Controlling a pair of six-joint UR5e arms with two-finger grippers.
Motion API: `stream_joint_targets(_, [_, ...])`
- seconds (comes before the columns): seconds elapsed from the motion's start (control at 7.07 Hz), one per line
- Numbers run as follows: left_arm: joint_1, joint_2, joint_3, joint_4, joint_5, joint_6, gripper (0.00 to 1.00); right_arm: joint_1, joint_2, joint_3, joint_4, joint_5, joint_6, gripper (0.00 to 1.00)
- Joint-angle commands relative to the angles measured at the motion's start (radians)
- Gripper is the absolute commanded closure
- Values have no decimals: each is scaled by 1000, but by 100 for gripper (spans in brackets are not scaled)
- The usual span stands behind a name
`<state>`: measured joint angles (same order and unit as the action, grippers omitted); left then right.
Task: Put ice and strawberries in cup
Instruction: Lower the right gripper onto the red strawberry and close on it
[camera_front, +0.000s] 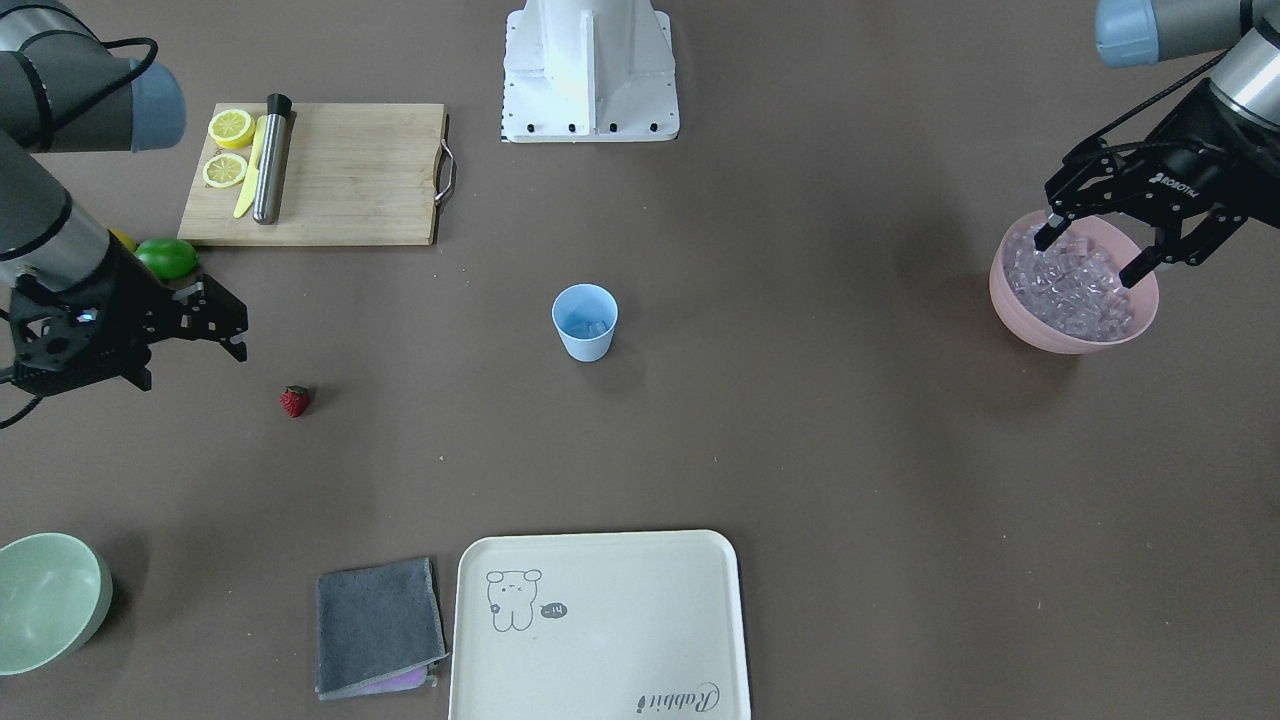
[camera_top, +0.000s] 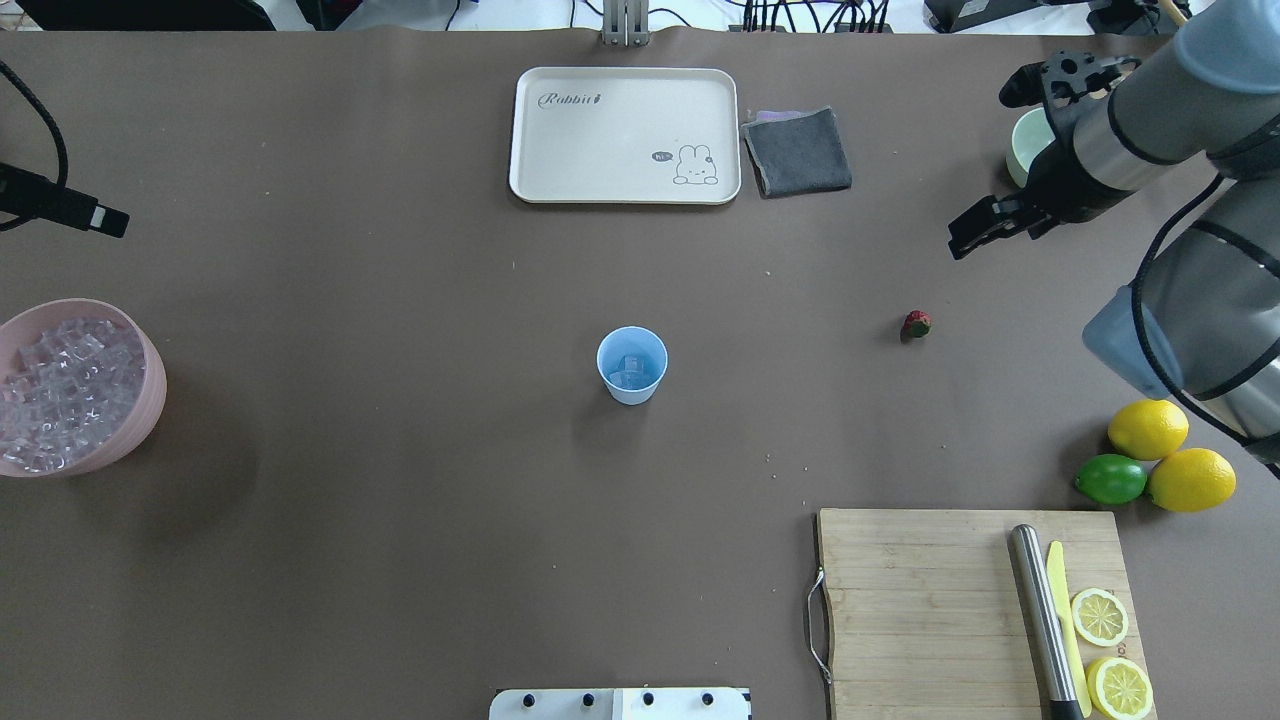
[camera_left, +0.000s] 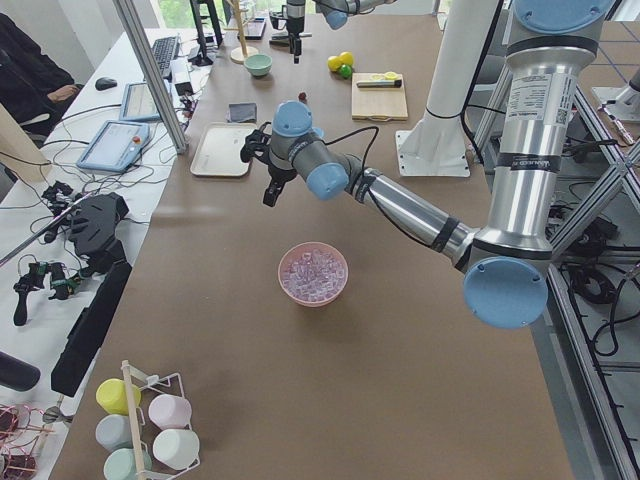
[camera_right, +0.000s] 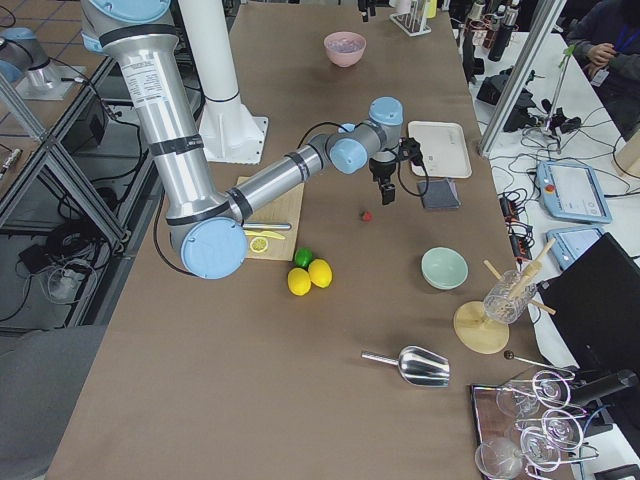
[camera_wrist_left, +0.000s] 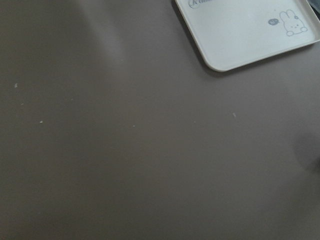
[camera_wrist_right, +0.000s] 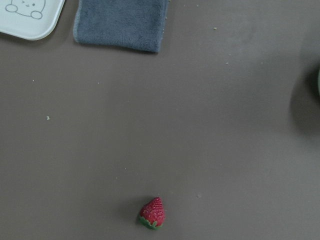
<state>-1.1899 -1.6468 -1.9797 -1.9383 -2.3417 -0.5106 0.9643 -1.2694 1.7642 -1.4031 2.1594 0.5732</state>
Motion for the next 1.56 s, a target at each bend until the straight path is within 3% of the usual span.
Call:
stream_joint_targets(0.0, [-11,12,4,-11,-5,4,3,-90,-4,-104,184,-67,145,0])
stream_joint_targets(0.28, [-29,60,10,-14,-4,93,3,-127,11,-146,196,-88,157,0])
stream_joint_targets(1.27, [-36,50,13,-11,-5,96,3,-147,15,-189,196,-105,157,4])
stream_joint_targets(1.41, [-36,50,13,-11,-5,96,3,-148,15,-189,196,-105,157,15])
